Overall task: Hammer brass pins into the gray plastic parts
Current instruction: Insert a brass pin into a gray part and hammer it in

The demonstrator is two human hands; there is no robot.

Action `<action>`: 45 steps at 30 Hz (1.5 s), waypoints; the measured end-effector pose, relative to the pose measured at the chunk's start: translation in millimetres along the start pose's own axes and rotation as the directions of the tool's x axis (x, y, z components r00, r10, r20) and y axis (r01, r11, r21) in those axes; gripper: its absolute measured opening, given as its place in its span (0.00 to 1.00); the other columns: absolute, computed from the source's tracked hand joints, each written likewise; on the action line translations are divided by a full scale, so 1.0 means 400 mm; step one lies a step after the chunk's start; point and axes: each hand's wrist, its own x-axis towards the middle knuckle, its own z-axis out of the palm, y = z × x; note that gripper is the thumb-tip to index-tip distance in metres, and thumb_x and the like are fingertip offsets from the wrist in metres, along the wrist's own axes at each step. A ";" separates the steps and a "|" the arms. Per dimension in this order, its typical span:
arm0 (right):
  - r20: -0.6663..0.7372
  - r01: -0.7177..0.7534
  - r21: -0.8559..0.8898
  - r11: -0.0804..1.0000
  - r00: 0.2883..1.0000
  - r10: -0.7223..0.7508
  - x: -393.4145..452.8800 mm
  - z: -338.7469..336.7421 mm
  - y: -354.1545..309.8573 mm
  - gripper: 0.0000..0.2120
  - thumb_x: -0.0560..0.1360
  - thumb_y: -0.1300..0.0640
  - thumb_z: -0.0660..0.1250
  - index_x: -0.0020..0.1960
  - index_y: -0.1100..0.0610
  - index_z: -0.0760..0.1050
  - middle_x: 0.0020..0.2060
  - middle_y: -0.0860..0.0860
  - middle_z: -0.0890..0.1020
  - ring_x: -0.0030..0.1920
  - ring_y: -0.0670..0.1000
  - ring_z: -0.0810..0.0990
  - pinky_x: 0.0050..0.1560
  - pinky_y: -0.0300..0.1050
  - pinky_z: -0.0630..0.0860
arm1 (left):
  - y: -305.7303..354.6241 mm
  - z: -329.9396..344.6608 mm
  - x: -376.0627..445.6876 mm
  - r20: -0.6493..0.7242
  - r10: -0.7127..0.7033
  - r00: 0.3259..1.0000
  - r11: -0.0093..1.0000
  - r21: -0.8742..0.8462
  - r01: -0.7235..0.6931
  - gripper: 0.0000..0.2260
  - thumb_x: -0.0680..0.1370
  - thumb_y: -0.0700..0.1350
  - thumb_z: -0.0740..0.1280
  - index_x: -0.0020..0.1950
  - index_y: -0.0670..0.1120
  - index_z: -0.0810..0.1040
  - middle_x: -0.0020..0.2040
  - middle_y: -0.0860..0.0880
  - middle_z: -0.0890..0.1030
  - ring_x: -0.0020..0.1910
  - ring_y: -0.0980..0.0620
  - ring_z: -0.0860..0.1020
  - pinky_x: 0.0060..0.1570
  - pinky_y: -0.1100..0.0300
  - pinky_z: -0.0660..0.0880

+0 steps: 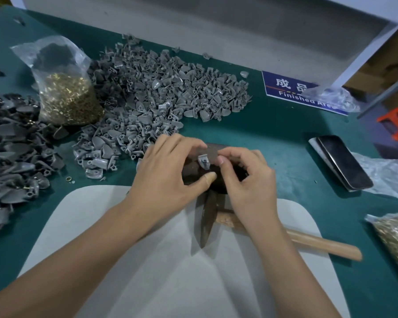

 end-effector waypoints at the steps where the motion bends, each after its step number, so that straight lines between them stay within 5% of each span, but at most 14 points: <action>1: 0.009 0.012 -0.001 1.000 1.000 -0.012 0.001 0.000 0.001 0.07 0.77 0.56 0.71 0.52 0.45 0.82 0.46 0.41 0.81 0.52 0.47 0.82 0.55 0.41 0.77 | 0.002 0.003 -0.001 -0.008 0.001 1.000 1.000 0.000 -0.001 0.19 0.73 0.62 0.69 0.61 0.56 0.77 0.50 0.61 0.74 0.54 0.56 0.71 0.55 0.54 0.71; 5: 0.068 0.051 -0.003 0.999 0.996 -0.050 0.005 0.001 0.001 0.05 0.77 0.56 0.72 0.52 0.47 0.83 0.45 0.44 0.82 0.51 0.48 0.82 0.54 0.47 0.78 | 0.000 0.010 0.003 -0.075 0.032 0.997 0.999 -0.014 -0.033 0.10 0.74 0.56 0.73 0.53 0.54 0.81 0.45 0.59 0.77 0.50 0.54 0.73 0.51 0.52 0.73; 11: 0.048 0.093 -0.012 0.996 0.995 -0.093 0.013 -0.006 -0.002 0.04 0.77 0.58 0.74 0.51 0.51 0.85 0.46 0.42 0.82 0.52 0.49 0.78 0.53 0.39 0.72 | -0.018 0.014 0.003 -0.103 0.067 0.992 0.992 -0.095 -0.077 0.05 0.76 0.45 0.73 0.52 0.51 0.84 0.45 0.57 0.81 0.48 0.52 0.74 0.49 0.54 0.72; 17: 0.074 0.055 -0.051 0.997 0.996 -0.051 0.014 -0.007 0.003 0.04 0.78 0.58 0.74 0.51 0.52 0.86 0.45 0.44 0.82 0.52 0.51 0.76 0.54 0.36 0.69 | -0.028 0.023 -0.002 -0.098 0.016 0.995 0.980 -0.194 -0.035 0.14 0.76 0.45 0.73 0.61 0.55 0.81 0.49 0.62 0.81 0.53 0.57 0.74 0.53 0.59 0.73; 24: 0.122 0.076 -0.069 0.995 0.990 -0.067 0.015 -0.005 -0.002 0.03 0.76 0.57 0.75 0.47 0.49 0.86 0.43 0.43 0.82 0.50 0.50 0.77 0.53 0.46 0.73 | -0.038 0.022 0.006 -0.136 0.034 0.990 0.989 -0.135 -0.053 0.05 0.76 0.47 0.76 0.51 0.53 0.85 0.46 0.59 0.79 0.50 0.54 0.73 0.52 0.59 0.69; 33: 0.121 -0.014 -0.113 0.993 0.992 0.028 0.020 -0.003 -0.023 0.04 0.75 0.57 0.75 0.44 0.49 0.85 0.41 0.42 0.80 0.48 0.46 0.76 0.49 0.38 0.69 | -0.031 0.017 0.006 -0.127 0.005 0.992 0.988 -0.154 -0.025 0.04 0.76 0.46 0.76 0.49 0.52 0.85 0.44 0.57 0.79 0.48 0.57 0.71 0.50 0.66 0.67; 45: 0.087 -0.032 -0.170 0.985 0.995 0.048 0.014 0.014 -0.042 0.03 0.76 0.57 0.74 0.45 0.50 0.85 0.42 0.44 0.80 0.49 0.49 0.77 0.51 0.54 0.75 | -0.027 0.019 0.008 -0.119 -0.033 0.992 0.987 -0.161 0.014 0.06 0.76 0.52 0.73 0.50 0.53 0.86 0.43 0.57 0.79 0.48 0.53 0.73 0.48 0.54 0.72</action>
